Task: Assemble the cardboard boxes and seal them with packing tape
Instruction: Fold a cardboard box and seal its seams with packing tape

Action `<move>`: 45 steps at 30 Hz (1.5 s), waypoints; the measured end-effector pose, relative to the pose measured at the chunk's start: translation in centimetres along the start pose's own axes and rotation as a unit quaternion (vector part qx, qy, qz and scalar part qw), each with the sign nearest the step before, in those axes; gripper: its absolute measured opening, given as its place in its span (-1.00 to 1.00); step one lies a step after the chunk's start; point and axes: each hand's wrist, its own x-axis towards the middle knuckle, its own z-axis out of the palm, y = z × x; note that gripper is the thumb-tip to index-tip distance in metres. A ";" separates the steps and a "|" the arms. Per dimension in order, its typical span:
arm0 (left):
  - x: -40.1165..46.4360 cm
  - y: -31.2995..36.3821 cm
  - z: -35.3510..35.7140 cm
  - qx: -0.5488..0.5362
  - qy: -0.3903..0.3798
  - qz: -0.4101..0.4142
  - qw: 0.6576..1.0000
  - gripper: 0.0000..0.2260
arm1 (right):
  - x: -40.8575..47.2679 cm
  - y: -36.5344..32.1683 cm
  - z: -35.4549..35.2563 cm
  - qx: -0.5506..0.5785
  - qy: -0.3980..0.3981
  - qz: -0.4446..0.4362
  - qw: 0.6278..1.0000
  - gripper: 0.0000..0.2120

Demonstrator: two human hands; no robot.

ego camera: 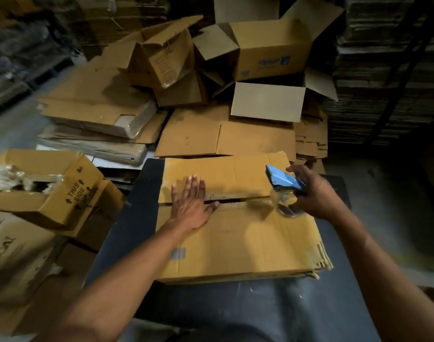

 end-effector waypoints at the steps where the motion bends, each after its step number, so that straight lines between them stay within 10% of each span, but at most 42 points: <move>1: 0.1 -1.8 0.1 0.007 -0.011 0.012 1.000 -0.20 | 0.6 -1.3 0.6 -0.002 -0.015 -0.005 1.000 -0.26; 13: -2.3 -2.8 4.2 0.005 0.058 0.167 0.984 -0.41 | 3.8 -6.7 6.5 0.007 -0.060 -0.053 0.997 -0.39; 26: -2.1 -2.8 4.4 -0.154 0.172 0.161 0.959 -0.64 | 3.6 -5.2 8.3 -0.012 -0.094 -0.095 0.991 -0.41; 30: -4.4 -0.9 2.3 -0.399 0.202 0.009 0.894 -0.80 | 3.5 -4.8 8.3 -0.014 -0.085 -0.108 0.990 -0.39; 34: -5.0 2.0 -1.2 -0.768 -0.031 -0.217 0.602 -0.68 | 3.1 -4.9 8.3 -0.020 -0.082 -0.125 0.989 -0.38; 36: -4.8 2.9 -2.3 -0.815 -0.103 -0.245 0.515 -0.53 | 3.2 -5.1 8.4 -0.033 -0.083 -0.134 0.987 -0.37; 45: -5.2 1.4 -4.6 -0.826 -0.114 -0.195 0.516 -0.76 | 3.1 -5.8 8.9 -0.083 -0.079 -0.146 0.983 -0.34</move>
